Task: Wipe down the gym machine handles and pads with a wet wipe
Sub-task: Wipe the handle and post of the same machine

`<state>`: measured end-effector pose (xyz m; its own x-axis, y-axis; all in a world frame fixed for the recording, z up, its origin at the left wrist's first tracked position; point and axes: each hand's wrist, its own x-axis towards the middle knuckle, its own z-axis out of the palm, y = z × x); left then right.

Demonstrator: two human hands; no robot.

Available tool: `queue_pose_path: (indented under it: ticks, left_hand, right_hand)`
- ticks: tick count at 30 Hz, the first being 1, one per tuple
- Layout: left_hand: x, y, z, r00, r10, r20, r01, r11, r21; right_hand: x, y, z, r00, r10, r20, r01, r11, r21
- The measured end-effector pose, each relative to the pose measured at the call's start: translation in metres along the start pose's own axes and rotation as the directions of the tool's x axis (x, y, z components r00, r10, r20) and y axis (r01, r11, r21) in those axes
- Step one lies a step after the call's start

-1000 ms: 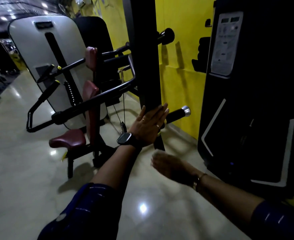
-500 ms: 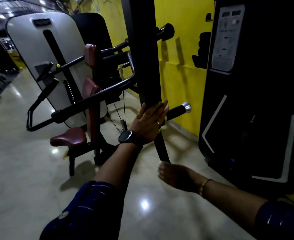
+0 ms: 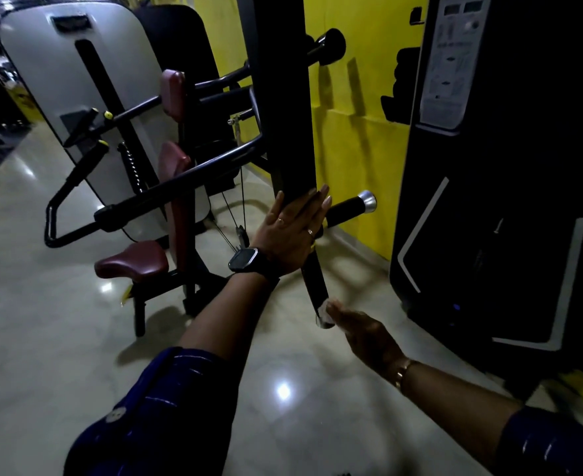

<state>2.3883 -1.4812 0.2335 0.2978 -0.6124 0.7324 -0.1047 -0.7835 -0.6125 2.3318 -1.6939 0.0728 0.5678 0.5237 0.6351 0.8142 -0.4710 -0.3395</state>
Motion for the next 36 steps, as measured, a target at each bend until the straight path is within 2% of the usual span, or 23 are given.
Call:
queue_pose_path:
  ticks: [2, 4, 5, 7, 8, 9, 10, 11, 13, 15, 17, 19, 21, 22, 23, 27, 30, 33, 36]
  left_hand:
    - [0.002, 0.001, -0.001, 1.0, -0.001, 0.001, 0.001, 1.0, 0.017]
    - [0.003, 0.001, -0.001, 1.0, -0.014, 0.001, 0.014, 1.0, 0.028]
    - [0.003, 0.001, 0.0, 1.0, -0.024, 0.004, 0.024, 0.999, 0.029]
    - [0.003, 0.001, 0.0, 0.999, -0.035, 0.019, 0.035, 0.999, 0.024]
    - [0.002, 0.002, 0.0, 0.999, -0.032, 0.026, 0.032, 0.999, 0.023]
    - [0.002, 0.003, 0.0, 0.999, -0.029, 0.036, 0.028, 0.999, 0.026]
    - [0.001, 0.003, -0.002, 0.999, -0.023, 0.047, 0.022, 0.999, 0.029]
    - [0.001, 0.003, -0.003, 0.999, -0.017, 0.051, 0.016, 0.999, 0.033]
    - [0.001, 0.002, -0.004, 0.999, -0.005, 0.033, 0.004, 0.999, 0.037]
    - [0.002, 0.002, -0.005, 1.0, -0.001, 0.013, 0.001, 0.999, 0.037]
    - [0.002, 0.002, -0.006, 1.0, -0.007, 0.002, 0.007, 0.999, 0.034]
    - [0.002, 0.003, -0.006, 1.0, -0.019, -0.02, 0.019, 1.0, 0.023]
    - [0.004, 0.004, -0.007, 0.999, -0.028, -0.03, 0.028, 1.0, 0.009]
    - [0.004, 0.004, -0.007, 0.999, -0.026, -0.03, 0.026, 1.0, 0.005]
    - [0.004, 0.004, -0.006, 0.999, -0.021, -0.028, 0.021, 1.0, 0.013]
    - [0.006, 0.003, -0.007, 0.999, -0.016, -0.038, 0.016, 1.0, 0.023]
    - [0.005, 0.003, -0.007, 0.999, -0.018, -0.027, 0.019, 1.0, 0.017]
    - [0.006, 0.004, -0.008, 0.999, -0.027, -0.036, 0.027, 1.0, -0.004]
    - [0.006, 0.004, -0.007, 0.999, -0.03, -0.044, 0.029, 0.999, -0.02]
  right_hand:
    - [0.01, -0.01, -0.005, 0.984, 0.175, -0.022, -0.17, 0.975, 0.146]
    - [0.034, -0.018, -0.014, 0.87, 0.493, -0.014, -0.459, 0.821, 0.338]
    - [0.049, -0.015, -0.018, 0.753, 0.658, -0.008, -0.578, 0.667, 0.471]
    - [0.085, -0.005, -0.03, 0.51, 0.852, 0.118, -0.639, 0.283, 0.715]
    - [0.102, -0.001, -0.035, 0.461, 0.861, 0.214, -0.628, 0.146, 0.765]
    - [0.117, 0.002, -0.039, 0.467, 0.832, 0.301, -0.626, 0.07, 0.777]
    - [0.13, 0.002, -0.042, 0.516, 0.782, 0.35, -0.638, 0.078, 0.766]
    - [0.142, 0.002, -0.041, 0.574, 0.732, 0.368, -0.653, 0.137, 0.745]
    - [0.155, -0.007, -0.037, 0.637, 0.65, 0.415, -0.677, 0.215, 0.704]
    - [0.158, -0.019, -0.033, 0.641, 0.561, 0.523, -0.707, 0.167, 0.688]
    - [0.15, -0.02, -0.03, 0.656, 0.511, 0.555, -0.718, 0.199, 0.667]
    - [0.135, -0.013, -0.027, 0.651, 0.446, 0.614, -0.755, 0.29, 0.589]
    - [0.113, -0.002, -0.017, 0.622, 0.383, 0.683, -0.776, 0.42, 0.471]
    - [0.101, 0.001, -0.012, 0.598, 0.374, 0.708, -0.786, 0.444, 0.43]
    - [0.09, 0.004, -0.008, 0.564, 0.397, 0.724, -0.816, 0.403, 0.415]
    - [0.058, 0.007, -0.002, 0.439, 0.437, 0.785, -0.889, 0.085, 0.45]
    - [0.052, 0.012, -0.006, 0.398, 0.463, 0.792, -0.883, -0.042, 0.468]
    - [0.057, 0.013, -0.011, 0.331, 0.527, 0.783, -0.82, -0.251, 0.515]
    - [0.064, 0.01, -0.006, 0.34, 0.49, 0.803, -0.753, -0.37, 0.544]
